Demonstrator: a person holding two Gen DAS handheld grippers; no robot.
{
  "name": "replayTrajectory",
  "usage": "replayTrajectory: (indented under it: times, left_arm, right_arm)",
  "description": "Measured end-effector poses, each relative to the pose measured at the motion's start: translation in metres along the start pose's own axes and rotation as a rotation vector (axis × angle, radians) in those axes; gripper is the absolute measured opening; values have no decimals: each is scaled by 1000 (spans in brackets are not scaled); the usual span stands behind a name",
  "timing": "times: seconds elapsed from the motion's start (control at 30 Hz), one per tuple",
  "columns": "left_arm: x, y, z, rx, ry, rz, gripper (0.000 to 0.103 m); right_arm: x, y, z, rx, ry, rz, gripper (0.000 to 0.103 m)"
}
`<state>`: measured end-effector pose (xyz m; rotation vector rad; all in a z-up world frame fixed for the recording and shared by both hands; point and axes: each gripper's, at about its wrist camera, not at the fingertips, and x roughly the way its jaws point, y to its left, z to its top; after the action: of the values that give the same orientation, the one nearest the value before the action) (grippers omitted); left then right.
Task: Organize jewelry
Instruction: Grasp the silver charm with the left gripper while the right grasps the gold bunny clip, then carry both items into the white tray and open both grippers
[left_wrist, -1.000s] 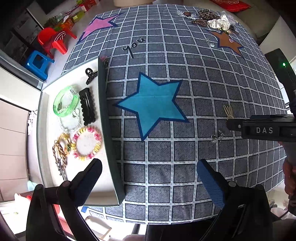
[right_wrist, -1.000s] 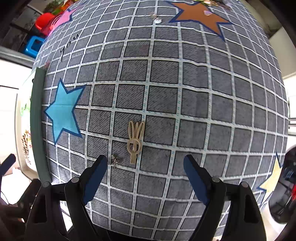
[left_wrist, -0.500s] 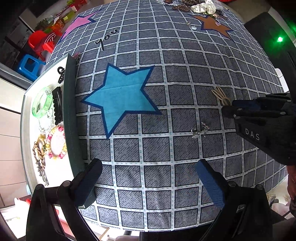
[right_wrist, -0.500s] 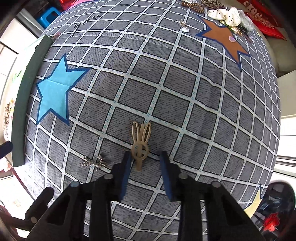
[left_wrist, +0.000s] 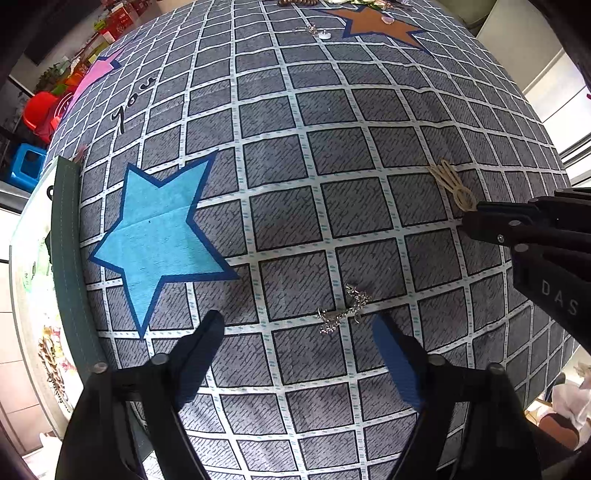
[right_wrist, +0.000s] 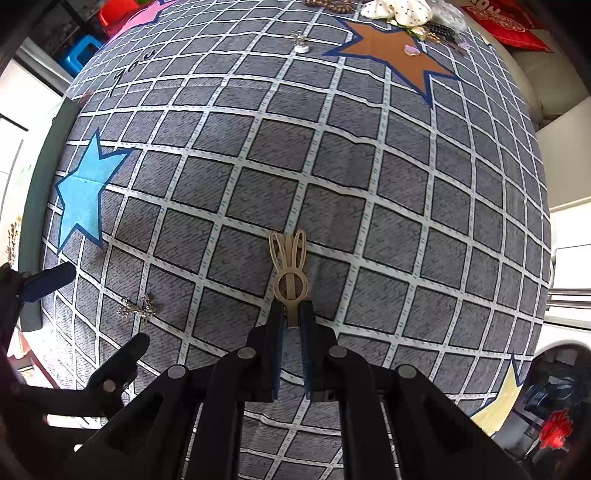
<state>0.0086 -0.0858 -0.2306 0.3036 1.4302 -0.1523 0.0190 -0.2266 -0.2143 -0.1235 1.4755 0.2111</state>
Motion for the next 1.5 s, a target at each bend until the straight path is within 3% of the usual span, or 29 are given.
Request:
replayTrajectory:
  times: [0.13, 0.2, 0.23, 0.3, 0.43, 0.57, 1.03, 1.2, 1.5]
  left_arm:
    - [0, -11, 5, 11, -6, -25, 67]
    - [-5, -25, 12, 34, -8, -37, 39]
    - [-6, -29, 15, 44, -4, -45, 30]
    - [-9, -32, 21, 29, 17, -99, 21]
    - [-21, -15, 25, -63, 23, -164, 21]
    - [-31, 10, 23, -130, 11, -191, 21]
    - [-83, 39, -14, -185, -57, -118, 21]
    - [-96, 41, -17, -202, -81, -100, 21]
    - [-105, 43, -22, -222, -95, -61, 21]
  right_arm:
    - [2, -14, -1, 4, 1, 11, 9]
    - [1, -20, -5, -3, 0, 4, 9]
    - [-3, -22, -6, -7, 1, 0, 9]
    - [0, -23, -7, -10, 4, -5, 9]
    - [3, -7, 1, 6, 19, 20, 9]
    - [-3, -18, 12, 40, 28, 90, 9]
    - [-33, -38, 6, 46, 36, 175, 9]
    - [-44, -39, -17, 56, 29, 187, 9]
    - [-51, -39, -9, 53, 7, 207, 9]
